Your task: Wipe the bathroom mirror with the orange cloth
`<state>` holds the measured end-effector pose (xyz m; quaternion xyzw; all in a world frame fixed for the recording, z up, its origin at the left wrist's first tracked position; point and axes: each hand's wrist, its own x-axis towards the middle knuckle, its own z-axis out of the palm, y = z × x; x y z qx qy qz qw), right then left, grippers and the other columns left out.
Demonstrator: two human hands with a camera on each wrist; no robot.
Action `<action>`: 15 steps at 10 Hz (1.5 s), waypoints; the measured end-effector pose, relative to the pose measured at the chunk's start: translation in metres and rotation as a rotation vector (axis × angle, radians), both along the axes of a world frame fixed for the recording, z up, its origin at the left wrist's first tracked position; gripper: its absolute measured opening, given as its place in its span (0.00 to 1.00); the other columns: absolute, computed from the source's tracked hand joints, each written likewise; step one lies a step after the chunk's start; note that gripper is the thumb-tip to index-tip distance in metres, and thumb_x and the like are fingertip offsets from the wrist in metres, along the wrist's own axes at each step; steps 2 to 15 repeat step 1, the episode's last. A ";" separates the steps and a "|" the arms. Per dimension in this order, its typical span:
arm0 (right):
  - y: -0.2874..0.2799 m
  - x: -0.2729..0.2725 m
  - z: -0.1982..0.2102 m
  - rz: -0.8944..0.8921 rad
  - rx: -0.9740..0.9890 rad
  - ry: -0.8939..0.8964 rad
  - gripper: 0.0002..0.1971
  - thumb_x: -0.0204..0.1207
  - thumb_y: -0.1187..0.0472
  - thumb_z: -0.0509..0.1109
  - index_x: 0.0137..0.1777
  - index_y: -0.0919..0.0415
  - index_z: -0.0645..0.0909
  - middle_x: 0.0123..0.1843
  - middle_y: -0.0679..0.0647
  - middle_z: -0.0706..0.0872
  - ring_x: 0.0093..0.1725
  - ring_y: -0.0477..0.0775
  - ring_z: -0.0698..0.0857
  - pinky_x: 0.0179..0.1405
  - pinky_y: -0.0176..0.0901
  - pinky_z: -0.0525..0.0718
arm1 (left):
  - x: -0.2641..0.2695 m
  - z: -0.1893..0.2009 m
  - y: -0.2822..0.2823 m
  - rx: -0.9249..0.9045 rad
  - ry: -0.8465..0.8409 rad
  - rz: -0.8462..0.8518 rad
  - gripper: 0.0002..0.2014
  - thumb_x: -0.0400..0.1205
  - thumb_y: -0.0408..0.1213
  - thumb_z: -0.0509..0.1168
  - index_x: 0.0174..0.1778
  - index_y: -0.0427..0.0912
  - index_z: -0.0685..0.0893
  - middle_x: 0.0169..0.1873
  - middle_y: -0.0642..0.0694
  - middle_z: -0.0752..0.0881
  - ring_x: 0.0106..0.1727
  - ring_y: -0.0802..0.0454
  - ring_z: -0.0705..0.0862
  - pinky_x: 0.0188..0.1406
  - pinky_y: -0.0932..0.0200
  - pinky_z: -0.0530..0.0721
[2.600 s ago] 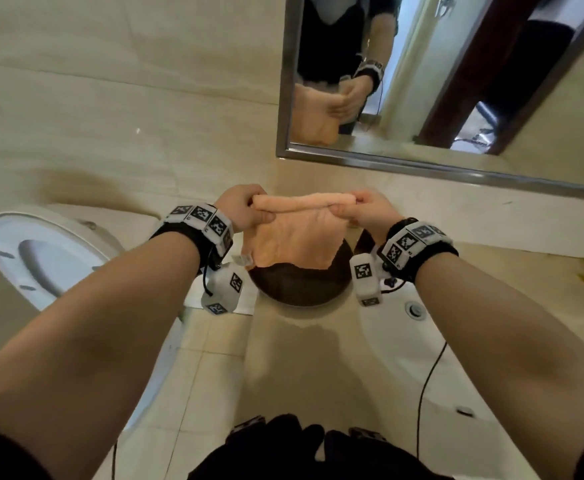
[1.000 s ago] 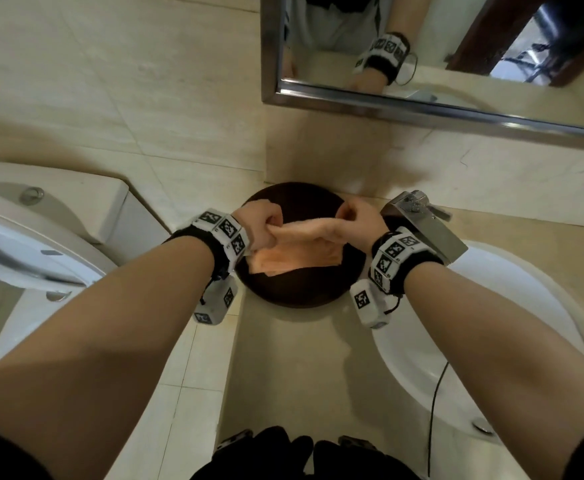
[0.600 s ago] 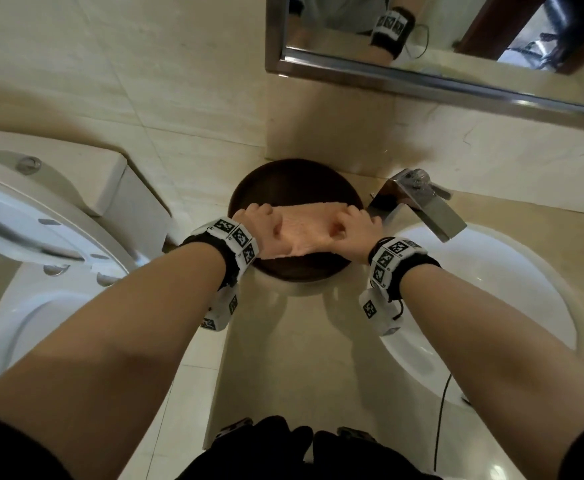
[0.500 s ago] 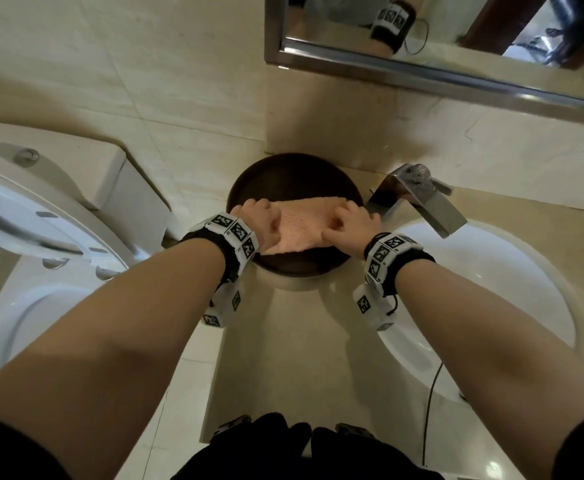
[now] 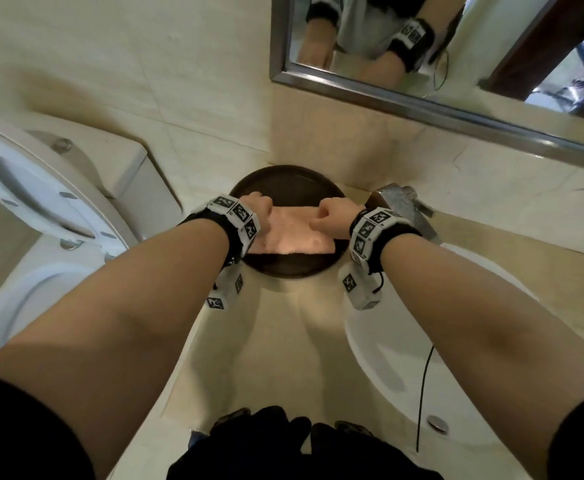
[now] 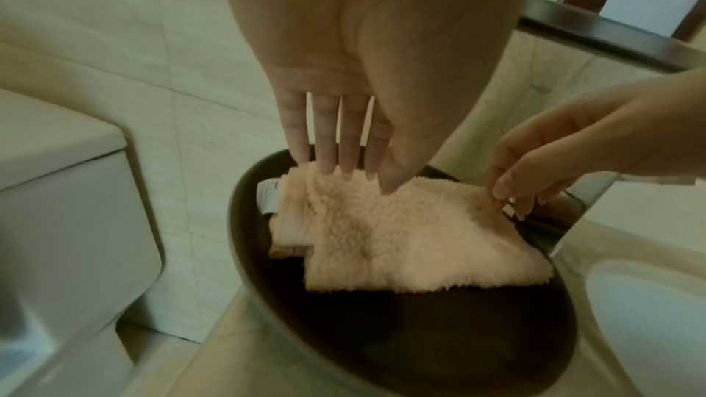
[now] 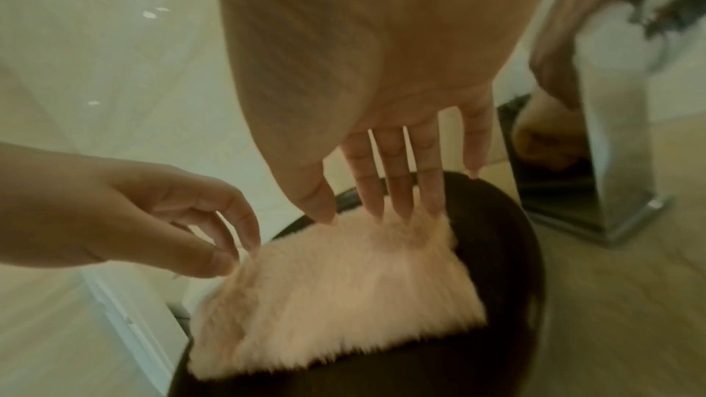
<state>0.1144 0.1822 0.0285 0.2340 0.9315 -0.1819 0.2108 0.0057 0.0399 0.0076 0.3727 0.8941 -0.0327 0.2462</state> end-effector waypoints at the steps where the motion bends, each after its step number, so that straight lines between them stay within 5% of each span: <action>1: 0.002 0.000 0.018 0.017 0.001 0.057 0.15 0.79 0.50 0.64 0.55 0.61 0.81 0.54 0.56 0.85 0.54 0.57 0.83 0.48 0.46 0.78 | 0.003 0.013 0.001 0.021 0.008 0.008 0.20 0.79 0.34 0.64 0.68 0.39 0.76 0.66 0.38 0.75 0.67 0.37 0.77 0.66 0.45 0.77; 15: 0.002 0.000 0.018 0.017 0.001 0.057 0.15 0.79 0.50 0.64 0.55 0.61 0.81 0.54 0.56 0.85 0.54 0.57 0.83 0.48 0.46 0.78 | 0.003 0.013 0.001 0.021 0.008 0.008 0.20 0.79 0.34 0.64 0.68 0.39 0.76 0.66 0.38 0.75 0.67 0.37 0.77 0.66 0.45 0.77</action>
